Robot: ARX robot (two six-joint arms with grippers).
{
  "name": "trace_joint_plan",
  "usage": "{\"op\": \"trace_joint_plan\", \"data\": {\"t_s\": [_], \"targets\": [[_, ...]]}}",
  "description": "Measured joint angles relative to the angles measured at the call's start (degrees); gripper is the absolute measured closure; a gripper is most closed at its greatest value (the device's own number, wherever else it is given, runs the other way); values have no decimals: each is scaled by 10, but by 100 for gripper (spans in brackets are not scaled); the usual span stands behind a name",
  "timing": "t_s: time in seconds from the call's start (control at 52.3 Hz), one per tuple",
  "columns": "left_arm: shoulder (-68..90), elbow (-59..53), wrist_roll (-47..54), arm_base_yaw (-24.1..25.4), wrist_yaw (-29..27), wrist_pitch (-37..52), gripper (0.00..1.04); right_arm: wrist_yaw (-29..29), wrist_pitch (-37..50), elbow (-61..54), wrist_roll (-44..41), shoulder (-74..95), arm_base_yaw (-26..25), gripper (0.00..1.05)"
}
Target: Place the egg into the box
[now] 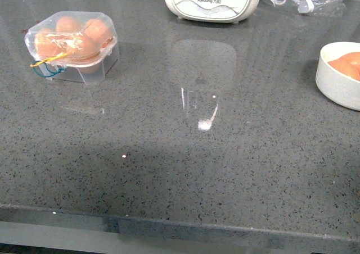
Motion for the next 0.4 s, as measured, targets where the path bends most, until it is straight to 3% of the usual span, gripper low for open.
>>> {"op": "trace_joint_plan", "data": {"t_s": [0.402], "targets": [[0, 0, 0, 0, 0, 0, 7, 0, 0, 0, 0, 0, 0, 7]]}}
